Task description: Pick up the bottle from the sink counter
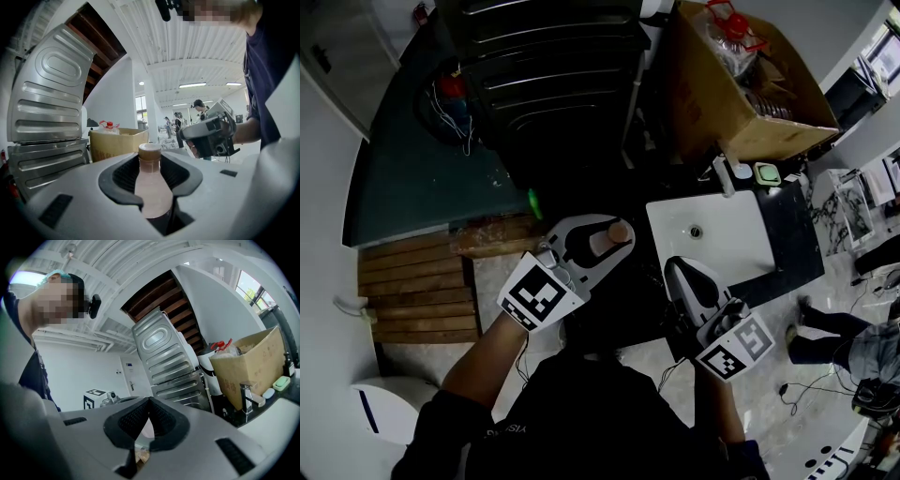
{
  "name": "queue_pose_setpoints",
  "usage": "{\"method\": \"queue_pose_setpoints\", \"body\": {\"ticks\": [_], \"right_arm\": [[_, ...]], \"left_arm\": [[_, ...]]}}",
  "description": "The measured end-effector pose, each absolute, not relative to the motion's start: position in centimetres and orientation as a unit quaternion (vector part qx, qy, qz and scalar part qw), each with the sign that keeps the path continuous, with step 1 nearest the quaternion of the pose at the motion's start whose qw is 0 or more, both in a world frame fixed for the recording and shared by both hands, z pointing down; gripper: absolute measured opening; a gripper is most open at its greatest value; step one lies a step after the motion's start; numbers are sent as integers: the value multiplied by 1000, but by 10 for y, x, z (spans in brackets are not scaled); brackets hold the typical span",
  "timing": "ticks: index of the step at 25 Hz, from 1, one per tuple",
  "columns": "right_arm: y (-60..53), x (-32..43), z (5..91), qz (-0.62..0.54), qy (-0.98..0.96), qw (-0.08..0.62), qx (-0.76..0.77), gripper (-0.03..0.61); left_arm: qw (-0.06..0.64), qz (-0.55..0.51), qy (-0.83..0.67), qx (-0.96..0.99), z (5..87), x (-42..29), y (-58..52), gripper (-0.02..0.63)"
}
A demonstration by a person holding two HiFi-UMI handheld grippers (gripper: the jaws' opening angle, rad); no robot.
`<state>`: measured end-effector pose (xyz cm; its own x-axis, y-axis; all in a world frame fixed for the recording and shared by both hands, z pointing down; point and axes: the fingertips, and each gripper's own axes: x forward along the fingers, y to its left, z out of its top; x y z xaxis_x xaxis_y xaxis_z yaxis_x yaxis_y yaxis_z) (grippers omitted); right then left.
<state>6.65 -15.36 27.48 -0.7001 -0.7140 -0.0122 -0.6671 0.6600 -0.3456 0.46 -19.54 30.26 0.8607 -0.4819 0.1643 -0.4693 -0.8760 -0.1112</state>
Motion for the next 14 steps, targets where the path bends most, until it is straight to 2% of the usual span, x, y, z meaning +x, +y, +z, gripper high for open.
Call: {"method": "queue_pose_setpoints", "body": {"ticks": [14], "right_arm": [[-158,65,278,-162,909,72,-378,25]], "left_arm": [[30,-95,247,-964,307,5,-198,141]]}}
